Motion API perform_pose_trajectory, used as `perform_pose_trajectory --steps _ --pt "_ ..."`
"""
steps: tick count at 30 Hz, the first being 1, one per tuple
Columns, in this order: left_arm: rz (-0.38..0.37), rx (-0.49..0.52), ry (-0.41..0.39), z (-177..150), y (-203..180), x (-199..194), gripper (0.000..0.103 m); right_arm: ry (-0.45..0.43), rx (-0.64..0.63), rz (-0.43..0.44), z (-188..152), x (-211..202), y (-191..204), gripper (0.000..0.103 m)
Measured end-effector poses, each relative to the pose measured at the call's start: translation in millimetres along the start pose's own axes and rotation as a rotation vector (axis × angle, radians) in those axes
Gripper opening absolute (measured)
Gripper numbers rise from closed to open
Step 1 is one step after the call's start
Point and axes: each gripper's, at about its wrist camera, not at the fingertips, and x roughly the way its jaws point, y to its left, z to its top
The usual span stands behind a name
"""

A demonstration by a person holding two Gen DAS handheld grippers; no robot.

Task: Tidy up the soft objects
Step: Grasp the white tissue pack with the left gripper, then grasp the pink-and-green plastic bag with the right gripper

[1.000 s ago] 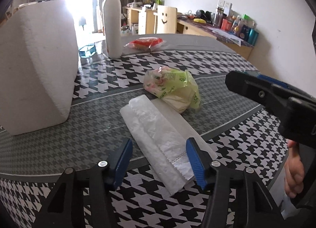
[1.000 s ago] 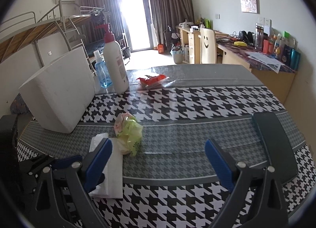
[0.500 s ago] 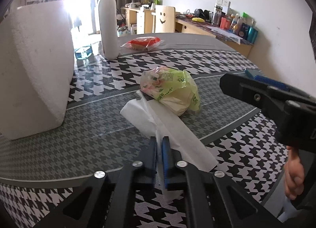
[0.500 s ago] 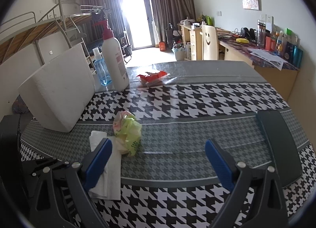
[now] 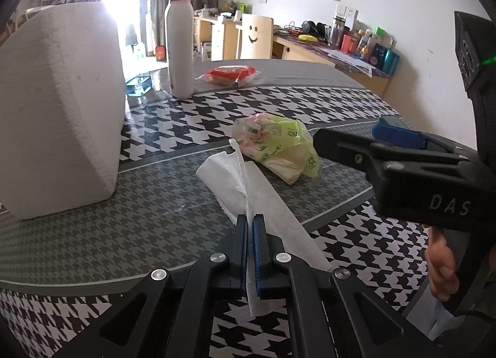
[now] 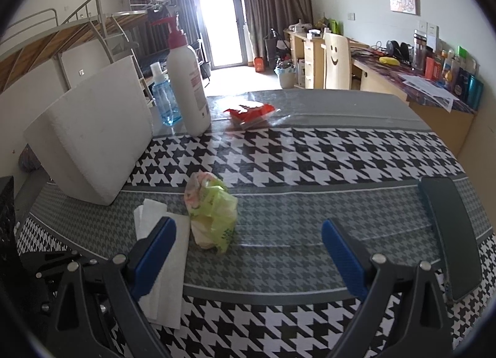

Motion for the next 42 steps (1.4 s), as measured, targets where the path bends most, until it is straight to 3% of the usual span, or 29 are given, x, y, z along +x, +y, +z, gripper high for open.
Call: perform_pose_trajectory --steps 13,24,29,42 --pt "0.016 -0.025 0.006 -2 14 -9 0.004 0.035 -0.081 0.005 2 11 22 0.097" --pt "0.018 -0.027 0.007 -4 17 -12 0.004 0.09 -0.132 0.019 2 28 34 0.079" --pt "0.015 -0.019 0.014 -6 16 -13 0.004 0.113 -0.121 0.014 -1 36 32 0.077" --pt "0.016 -0.023 0.023 -8 16 -14 0.004 0.175 -0.095 0.044 -5 48 30 0.036"
